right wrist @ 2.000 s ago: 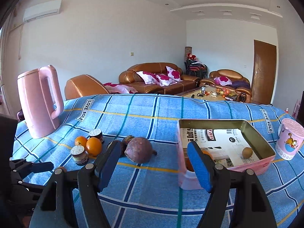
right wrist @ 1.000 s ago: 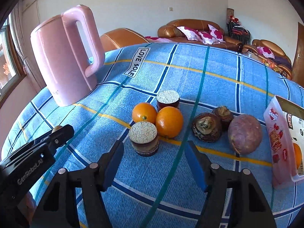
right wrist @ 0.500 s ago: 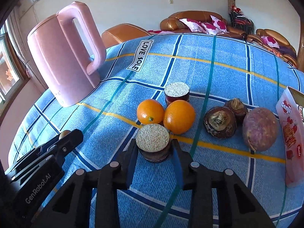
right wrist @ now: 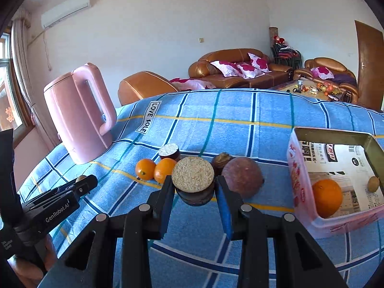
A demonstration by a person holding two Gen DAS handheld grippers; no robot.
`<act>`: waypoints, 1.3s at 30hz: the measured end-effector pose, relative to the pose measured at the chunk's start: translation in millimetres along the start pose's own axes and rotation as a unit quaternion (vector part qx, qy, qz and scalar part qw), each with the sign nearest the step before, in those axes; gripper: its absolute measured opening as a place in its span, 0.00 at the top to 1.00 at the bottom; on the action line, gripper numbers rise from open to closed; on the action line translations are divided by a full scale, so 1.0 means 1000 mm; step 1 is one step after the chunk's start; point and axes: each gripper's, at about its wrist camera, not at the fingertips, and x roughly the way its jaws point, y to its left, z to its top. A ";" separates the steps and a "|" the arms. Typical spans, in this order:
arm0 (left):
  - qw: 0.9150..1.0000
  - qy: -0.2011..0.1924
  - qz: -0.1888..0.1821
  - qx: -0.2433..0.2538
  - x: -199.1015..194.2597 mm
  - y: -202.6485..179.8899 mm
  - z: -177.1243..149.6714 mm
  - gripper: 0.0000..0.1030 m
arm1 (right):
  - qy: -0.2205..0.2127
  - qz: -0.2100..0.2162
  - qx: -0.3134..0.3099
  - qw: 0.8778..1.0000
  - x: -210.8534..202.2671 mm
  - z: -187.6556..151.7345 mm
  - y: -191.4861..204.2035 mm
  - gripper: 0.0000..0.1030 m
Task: Organize fruits
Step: 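Grasp a kiwi with the left tool while the right tool grasps a rice-cake jar, then lower the kiwi into the tin box with the left tool while the right tool releases the jar there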
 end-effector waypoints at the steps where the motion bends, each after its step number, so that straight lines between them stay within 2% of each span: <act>1: 1.000 -0.003 0.001 0.001 -0.001 -0.002 0.000 0.73 | -0.001 -0.008 -0.002 1.000 -0.001 0.000 -0.002 0.64; 10: 1.000 -0.009 0.005 0.024 -0.003 -0.022 -0.002 0.73 | -0.035 -0.059 -0.026 0.997 -0.016 0.000 -0.010 0.64; 19: 0.997 -0.026 -0.025 0.071 -0.008 -0.074 0.001 0.73 | -0.070 -0.098 -0.030 0.992 -0.033 0.002 -0.027 0.64; 26: 0.993 -0.034 -0.051 0.101 -0.006 -0.122 0.003 0.73 | -0.075 -0.119 -0.013 0.990 -0.043 0.003 -0.056 0.64; 39: 0.990 -0.024 -0.079 0.118 0.005 -0.182 -0.003 0.73 | -0.083 -0.151 0.006 0.985 -0.056 0.007 -0.102 0.64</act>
